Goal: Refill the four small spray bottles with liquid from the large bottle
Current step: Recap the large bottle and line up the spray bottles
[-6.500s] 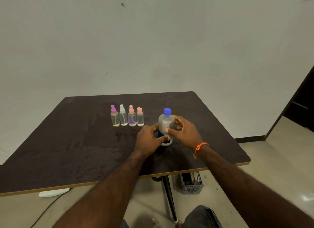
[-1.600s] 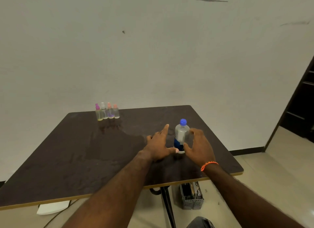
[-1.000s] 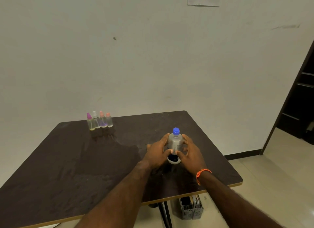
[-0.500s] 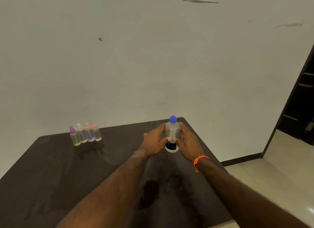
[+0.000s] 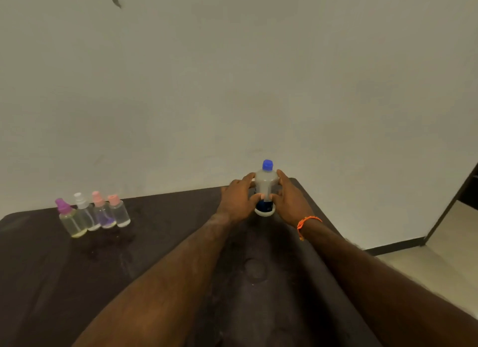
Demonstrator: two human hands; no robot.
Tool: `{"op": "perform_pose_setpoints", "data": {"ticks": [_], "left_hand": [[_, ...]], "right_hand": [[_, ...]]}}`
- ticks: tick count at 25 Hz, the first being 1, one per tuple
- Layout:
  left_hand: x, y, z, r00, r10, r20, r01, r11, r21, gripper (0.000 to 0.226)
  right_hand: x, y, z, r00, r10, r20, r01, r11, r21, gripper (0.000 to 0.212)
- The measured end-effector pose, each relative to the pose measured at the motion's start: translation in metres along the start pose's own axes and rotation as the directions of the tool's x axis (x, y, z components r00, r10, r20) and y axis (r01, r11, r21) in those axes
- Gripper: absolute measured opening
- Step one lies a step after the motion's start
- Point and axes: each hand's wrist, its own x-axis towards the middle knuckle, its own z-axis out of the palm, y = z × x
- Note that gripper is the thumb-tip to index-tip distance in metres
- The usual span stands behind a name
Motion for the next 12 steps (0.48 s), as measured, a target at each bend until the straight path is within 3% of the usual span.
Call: {"op": "perform_pose_setpoints", "data": {"ticks": [7,10,12], "left_hand": [[0.016,-0.001,0.007,0.999,-0.033,-0.034,0.029,0.995,-0.096,0.055],[0.007,0.009,0.000,0.997,-0.082,-0.001,0.082,0.993,-0.079,0.068],[-0.009,0.017,-0.006,0.992,-0.118,0.036,0.118,0.993,-0.023,0.079]], "right_hand": [[0.014,0.006,0.010,0.997,0.065,-0.048,-0.061,0.995,0.078,0.072],[0.006,0.006,0.008,0.996,0.079,-0.029,-0.078,0.996,0.051,0.068],[-0.012,0.002,0.005,0.991,0.074,-0.110,-0.075,0.997,-0.009,0.064]]}}
